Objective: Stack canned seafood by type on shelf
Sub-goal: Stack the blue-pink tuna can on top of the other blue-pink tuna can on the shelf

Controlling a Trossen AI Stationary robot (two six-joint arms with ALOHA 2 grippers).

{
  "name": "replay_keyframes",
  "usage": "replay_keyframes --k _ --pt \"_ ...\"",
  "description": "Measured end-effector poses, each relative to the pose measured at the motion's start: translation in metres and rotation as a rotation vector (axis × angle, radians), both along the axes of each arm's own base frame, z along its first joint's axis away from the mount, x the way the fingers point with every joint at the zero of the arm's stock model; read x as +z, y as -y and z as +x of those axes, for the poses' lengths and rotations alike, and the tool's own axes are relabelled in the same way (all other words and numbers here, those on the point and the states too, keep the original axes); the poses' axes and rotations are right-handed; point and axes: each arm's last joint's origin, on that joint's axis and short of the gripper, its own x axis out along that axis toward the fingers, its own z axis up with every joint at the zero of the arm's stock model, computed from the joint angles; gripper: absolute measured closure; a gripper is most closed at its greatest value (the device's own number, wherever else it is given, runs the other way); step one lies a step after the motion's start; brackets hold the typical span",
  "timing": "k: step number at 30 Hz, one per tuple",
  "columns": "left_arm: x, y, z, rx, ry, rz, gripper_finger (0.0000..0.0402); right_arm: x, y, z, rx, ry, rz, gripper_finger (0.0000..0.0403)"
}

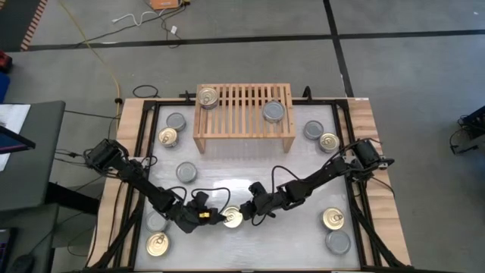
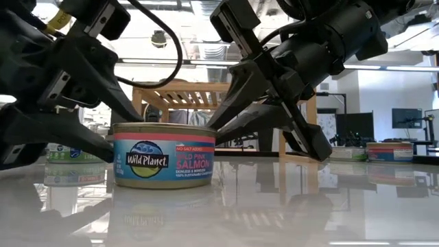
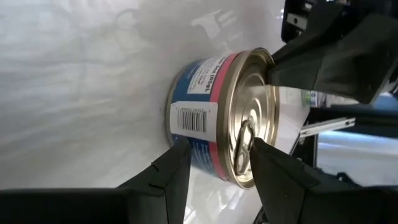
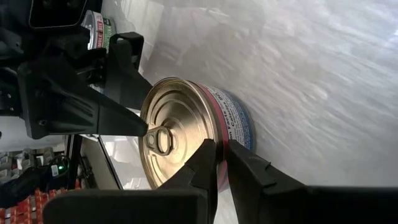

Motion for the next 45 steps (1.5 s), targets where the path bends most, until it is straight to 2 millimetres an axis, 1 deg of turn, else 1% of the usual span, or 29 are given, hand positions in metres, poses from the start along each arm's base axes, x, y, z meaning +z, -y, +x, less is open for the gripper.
replay_keyframes --k 3,6,10,13,22,25,32,38,40,42,45 --pt "0.000 0.000 0.000 -0.027 0.000 0.039 0.0246 0.000 0.000 0.000 0.001 0.000 -0.001 0.0340" --pt "0.000 0.000 0.000 -0.012 0.008 0.057 0.0245 0.000 0.000 0.000 0.005 0.001 -0.006 0.0340" --pt "0.000 -0.001 0.000 0.004 0.011 0.047 0.0228 0.000 0.000 0.000 0.005 0.001 -0.006 0.0340" --pt "0.000 -0.001 0.000 0.008 0.009 0.040 0.0200 0.000 0.000 0.000 0.006 0.001 -0.007 0.0340" --pt "0.000 0.000 0.000 -0.005 0.006 0.036 0.0093 0.000 0.000 0.000 0.005 0.001 -0.006 0.0340" --pt "0.000 0.000 0.000 -0.003 0.006 0.030 0.0073 0.000 0.000 0.000 0.002 -0.001 -0.003 0.0340" --pt "0.001 0.003 -0.002 0.040 0.009 -0.081 0.0072 -0.002 0.000 -0.002 -0.029 -0.025 0.007 0.0339" --pt "0.001 0.002 0.000 0.053 0.005 -0.093 0.0072 -0.002 -0.001 -0.002 -0.039 -0.024 0.006 0.0339" --pt "0.004 0.003 0.003 0.048 0.010 -0.084 0.0073 -0.002 -0.001 -0.003 -0.042 -0.027 0.008 0.0339" --pt "0.007 0.005 0.008 0.009 0.012 -0.070 0.0073 -0.002 -0.001 -0.003 -0.042 -0.027 0.008 0.0339" --pt "0.003 0.009 0.020 -0.038 -0.015 -0.075 0.0073 -0.002 -0.001 -0.003 -0.042 -0.028 0.008 0.0339"
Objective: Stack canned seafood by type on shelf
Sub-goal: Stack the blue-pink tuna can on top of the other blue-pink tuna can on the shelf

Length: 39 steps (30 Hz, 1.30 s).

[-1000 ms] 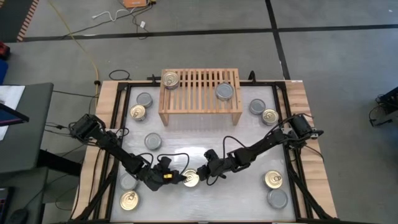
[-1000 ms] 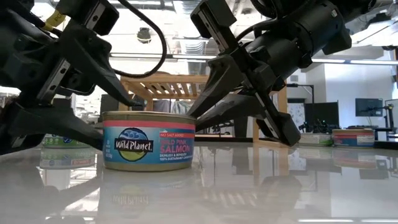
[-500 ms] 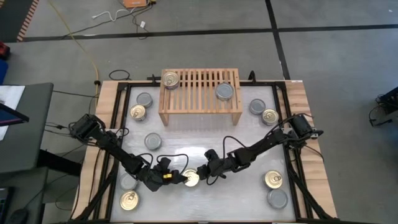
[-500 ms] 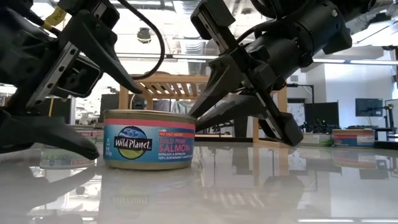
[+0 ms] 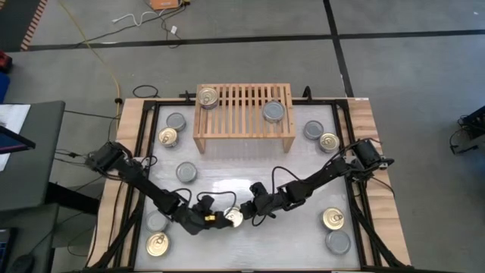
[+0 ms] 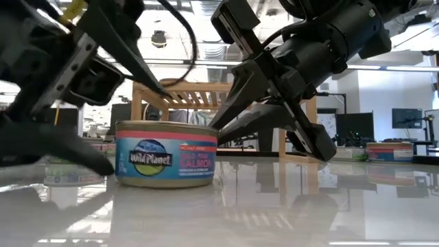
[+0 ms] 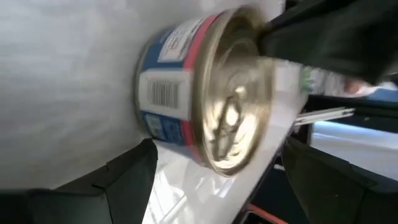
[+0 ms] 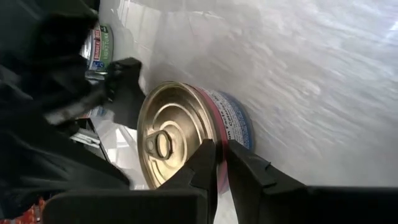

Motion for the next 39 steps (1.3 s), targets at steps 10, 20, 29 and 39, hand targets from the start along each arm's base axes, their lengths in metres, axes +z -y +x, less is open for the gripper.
replay_keyframes --k 10,20,29,39 --pt "-0.015 0.002 0.012 0.029 -0.039 -0.086 0.0073 -0.001 -0.005 -0.004 0.007 -0.020 -0.003 0.0339" --pt "-0.017 -0.002 0.013 0.038 -0.056 -0.083 0.0073 -0.003 -0.008 -0.006 0.022 -0.047 0.004 0.0339" --pt "-0.016 -0.002 0.012 0.020 -0.065 -0.094 0.0073 -0.003 -0.010 -0.007 0.036 -0.053 0.010 0.0339" --pt "-0.004 -0.009 0.002 0.009 -0.126 -0.035 0.0073 -0.003 -0.012 -0.008 0.052 -0.052 0.021 0.0339"
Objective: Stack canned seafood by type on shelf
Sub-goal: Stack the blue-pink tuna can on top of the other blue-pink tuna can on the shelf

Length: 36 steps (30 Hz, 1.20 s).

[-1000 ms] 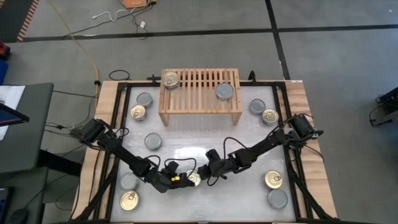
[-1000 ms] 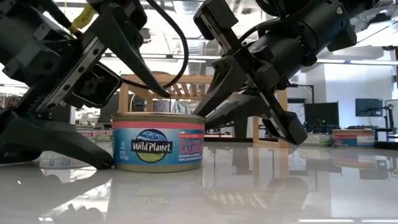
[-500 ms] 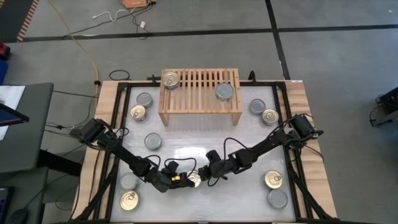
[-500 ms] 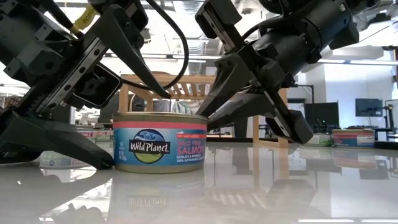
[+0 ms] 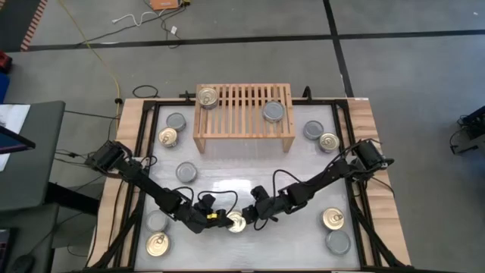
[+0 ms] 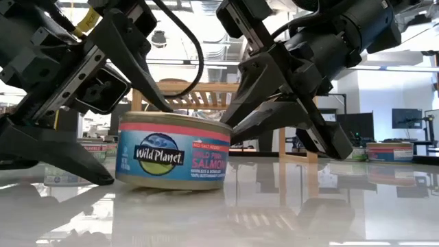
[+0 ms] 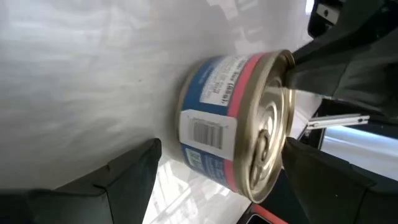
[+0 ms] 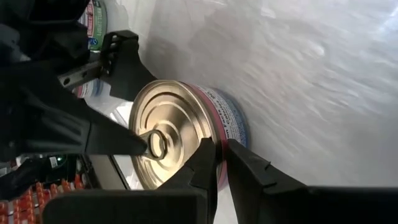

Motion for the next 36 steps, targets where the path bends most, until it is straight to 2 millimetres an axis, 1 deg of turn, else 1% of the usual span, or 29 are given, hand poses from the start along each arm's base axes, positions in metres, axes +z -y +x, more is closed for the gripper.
replay_keyframes --k 9,19,28,36 --pt "0.004 0.003 0.002 0.007 0.012 0.019 0.0073 0.000 0.000 0.000 -0.003 0.001 -0.001 0.0339" --pt "0.000 0.009 0.011 0.040 0.026 0.004 0.0073 0.000 0.001 0.000 -0.008 0.003 -0.006 0.0340" --pt "0.002 0.010 0.013 0.039 0.047 -0.017 0.0073 0.000 0.001 0.000 -0.008 0.003 -0.009 0.0340" --pt "0.004 0.010 0.014 0.078 0.086 -0.008 0.0073 0.000 0.001 0.000 0.000 0.004 -0.022 0.0340"
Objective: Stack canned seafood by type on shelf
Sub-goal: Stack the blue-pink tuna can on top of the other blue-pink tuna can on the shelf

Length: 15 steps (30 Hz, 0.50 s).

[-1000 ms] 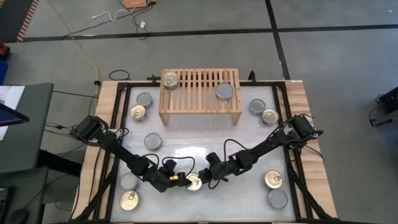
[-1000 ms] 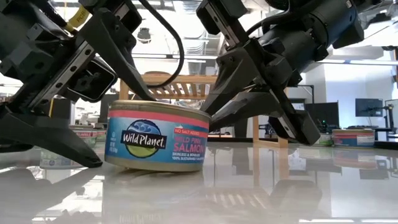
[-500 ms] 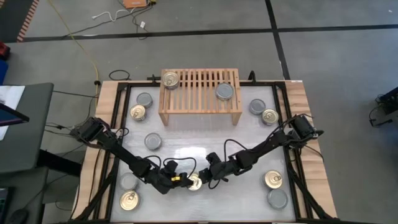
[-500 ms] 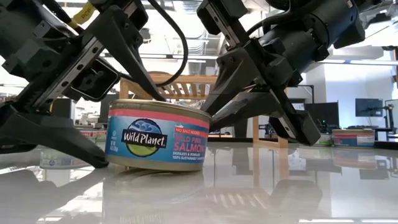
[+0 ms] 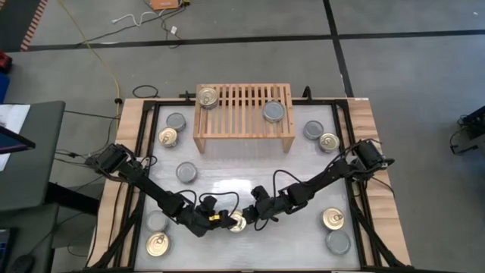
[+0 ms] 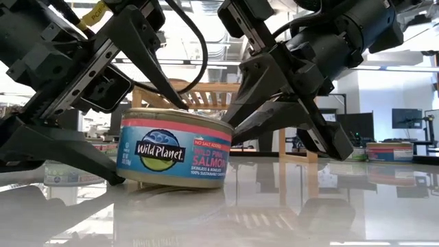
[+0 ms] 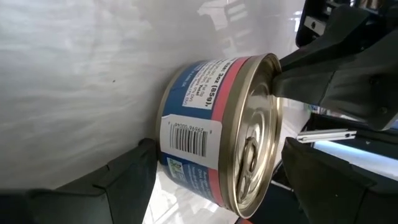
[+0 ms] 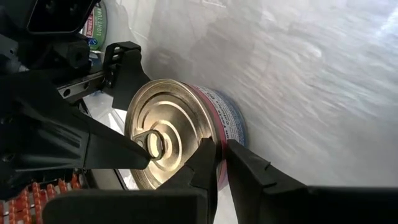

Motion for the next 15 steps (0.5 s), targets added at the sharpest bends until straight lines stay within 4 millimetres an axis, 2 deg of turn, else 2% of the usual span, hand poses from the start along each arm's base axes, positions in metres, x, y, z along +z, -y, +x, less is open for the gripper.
replay_keyframes --k 15 --pt "0.0019 -0.0020 0.0016 0.073 0.042 0.000 0.0073 0.0031 -0.0029 0.0022 0.019 0.060 -0.025 0.0340"
